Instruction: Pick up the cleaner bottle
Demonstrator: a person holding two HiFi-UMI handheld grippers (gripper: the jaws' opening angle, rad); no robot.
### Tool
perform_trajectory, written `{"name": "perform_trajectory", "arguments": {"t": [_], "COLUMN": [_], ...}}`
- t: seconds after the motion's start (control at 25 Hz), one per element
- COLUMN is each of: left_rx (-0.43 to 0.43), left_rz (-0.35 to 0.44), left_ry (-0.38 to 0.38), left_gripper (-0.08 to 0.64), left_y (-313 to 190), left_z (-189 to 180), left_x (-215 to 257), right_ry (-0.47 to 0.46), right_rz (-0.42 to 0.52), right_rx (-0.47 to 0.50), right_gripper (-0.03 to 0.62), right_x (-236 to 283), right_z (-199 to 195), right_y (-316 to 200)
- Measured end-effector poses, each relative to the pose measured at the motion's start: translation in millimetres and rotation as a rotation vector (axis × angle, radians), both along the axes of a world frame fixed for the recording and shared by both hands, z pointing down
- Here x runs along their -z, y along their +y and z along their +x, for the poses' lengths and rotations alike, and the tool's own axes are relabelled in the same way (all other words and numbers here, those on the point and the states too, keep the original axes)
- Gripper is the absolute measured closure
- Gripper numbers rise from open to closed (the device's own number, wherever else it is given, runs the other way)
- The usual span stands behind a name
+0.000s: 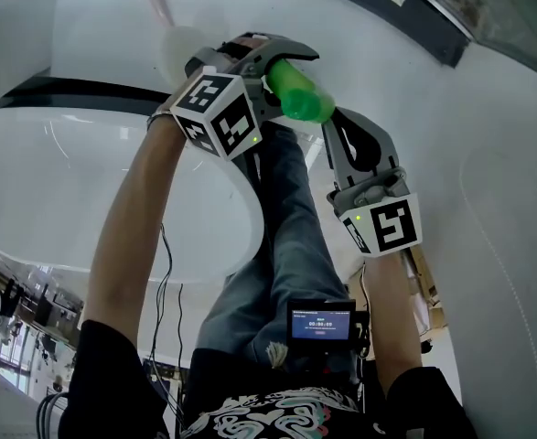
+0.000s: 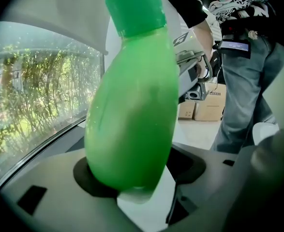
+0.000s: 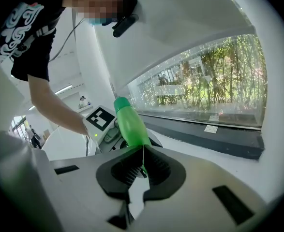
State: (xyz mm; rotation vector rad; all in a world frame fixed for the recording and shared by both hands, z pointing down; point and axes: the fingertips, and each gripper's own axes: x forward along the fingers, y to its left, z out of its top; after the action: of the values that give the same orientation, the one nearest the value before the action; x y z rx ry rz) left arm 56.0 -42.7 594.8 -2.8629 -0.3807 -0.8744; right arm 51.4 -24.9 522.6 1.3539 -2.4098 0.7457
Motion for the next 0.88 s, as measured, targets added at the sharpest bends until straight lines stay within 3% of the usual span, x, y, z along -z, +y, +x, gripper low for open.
{"name": "perform_trajectory", "arguments": {"t": [0.16, 0.28, 0.56, 0.76, 0.88], "left_rx": [-0.038, -0.039, 0.092, 0.148, 0.198], "left_rz": [0.052, 0.026, 0.002, 0.032, -0.009], "left_ry": [-0.075, -0.058, 0.014, 0.032, 0.039], "left_gripper": [0.287, 0.336, 0.341, 0.341, 0.344], "left_y": [1, 4, 8, 11, 8], "left_z": [-10, -10, 0, 7, 10], "left_x": [-16, -16, -14, -15, -15], "right_ry": [0.005, -0.004, -0.007, -0.011, -0.003], "right_rz": [-0.004, -0.004, -0.012, -0.025, -0.03], "right_rx": [0.004, -0.014, -0.03, -0.053, -0.046], "right_gripper": [0.565, 0.565, 0.565, 0.565, 0.565], "right_x": [-2, -1, -5, -7, -9], "right_z": [1, 2, 9, 18, 17], "right_y": [1, -1, 0, 2, 2]}}
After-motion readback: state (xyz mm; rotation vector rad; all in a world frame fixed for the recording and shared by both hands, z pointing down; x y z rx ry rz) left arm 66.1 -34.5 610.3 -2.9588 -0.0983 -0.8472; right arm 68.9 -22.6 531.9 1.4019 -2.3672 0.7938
